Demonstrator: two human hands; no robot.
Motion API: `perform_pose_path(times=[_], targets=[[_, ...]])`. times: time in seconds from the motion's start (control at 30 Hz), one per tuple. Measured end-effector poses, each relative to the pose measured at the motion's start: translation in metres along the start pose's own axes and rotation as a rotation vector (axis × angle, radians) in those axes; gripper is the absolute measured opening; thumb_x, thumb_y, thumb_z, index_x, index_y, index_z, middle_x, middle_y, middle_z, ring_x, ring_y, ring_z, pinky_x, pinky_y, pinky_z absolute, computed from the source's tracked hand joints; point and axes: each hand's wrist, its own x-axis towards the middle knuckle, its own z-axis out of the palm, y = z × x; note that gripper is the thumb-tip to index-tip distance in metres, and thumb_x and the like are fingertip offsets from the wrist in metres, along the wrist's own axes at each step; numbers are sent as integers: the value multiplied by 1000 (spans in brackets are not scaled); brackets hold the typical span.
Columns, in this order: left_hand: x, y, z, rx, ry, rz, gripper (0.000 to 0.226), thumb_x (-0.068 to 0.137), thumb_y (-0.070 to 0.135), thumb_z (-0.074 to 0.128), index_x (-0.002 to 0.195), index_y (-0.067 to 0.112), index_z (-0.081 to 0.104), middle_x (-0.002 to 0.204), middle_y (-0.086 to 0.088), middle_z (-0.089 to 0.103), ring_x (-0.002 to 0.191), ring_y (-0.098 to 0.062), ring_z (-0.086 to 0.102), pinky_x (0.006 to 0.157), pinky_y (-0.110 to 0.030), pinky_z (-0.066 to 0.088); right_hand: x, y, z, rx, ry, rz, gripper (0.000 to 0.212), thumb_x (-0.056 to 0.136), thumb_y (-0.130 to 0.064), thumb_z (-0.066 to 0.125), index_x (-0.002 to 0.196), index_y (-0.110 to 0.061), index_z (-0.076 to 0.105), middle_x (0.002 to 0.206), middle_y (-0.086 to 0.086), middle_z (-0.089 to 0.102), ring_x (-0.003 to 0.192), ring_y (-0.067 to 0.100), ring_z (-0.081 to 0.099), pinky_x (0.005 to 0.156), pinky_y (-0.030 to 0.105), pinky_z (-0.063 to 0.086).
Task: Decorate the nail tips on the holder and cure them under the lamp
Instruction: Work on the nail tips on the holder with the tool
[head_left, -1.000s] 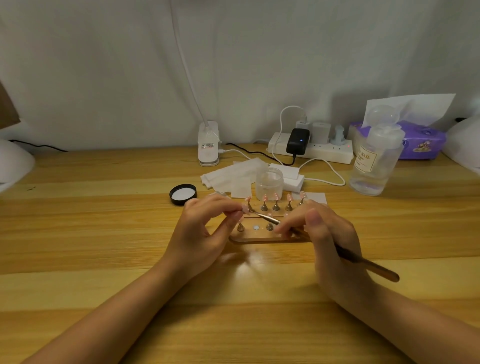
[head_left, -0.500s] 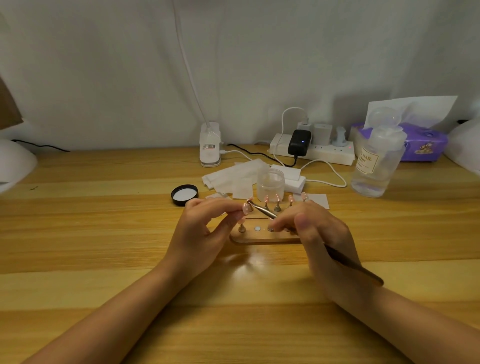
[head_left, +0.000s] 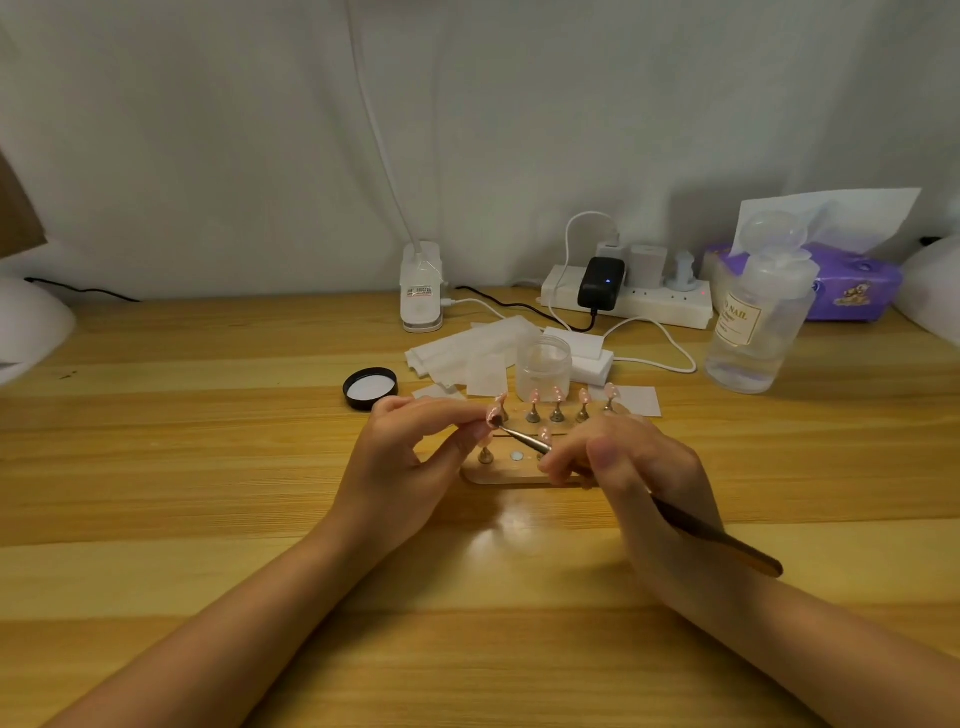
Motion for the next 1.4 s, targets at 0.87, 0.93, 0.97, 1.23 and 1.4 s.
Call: perform_pose_path(times=[0.87,0.93,0.97,1.23,1.4], targets=[[8,12,13,-150,-66,-176,56,76,8,71,121,28,44,82,11,67,91,4,60,91,-5,33,8,-3,-7,83,144,234,16,91,-28,43,89,-30,59,84,-11,67,78,-3,60,63,5,43],[7,11,15,-171,-83,-182,57,75,5,71,122,25,44,80,9,67,91,3,59,83,0,33,8,-1,-8,48,124,210,22,94,-43,39,92,-32,58,89,-14,68,81,0,62,71,12,46],[7,10,15,-177,-86,-189,57,75,3,71,121,25,45,79,9,67,91,3,59,81,1,32,8,-1,-9,16,110,185,27,93,-49,35,93,-33,57,87,-15,69,81,1,63,75,18,47],[8,7,17,-165,-156,-230,62,75,2,71,123,28,42,80,6,67,85,1,59,78,0,34,12,12,-13,-432,-16,-78,21,84,-33,53,89,-17,66,87,-21,56,81,0,54,80,27,36],[8,6,18,-158,-181,-233,66,76,0,70,126,27,37,81,3,67,87,0,57,76,2,34,12,14,-13,-553,-114,-47,26,74,-35,63,93,-17,66,85,-6,65,85,5,50,78,25,31]])
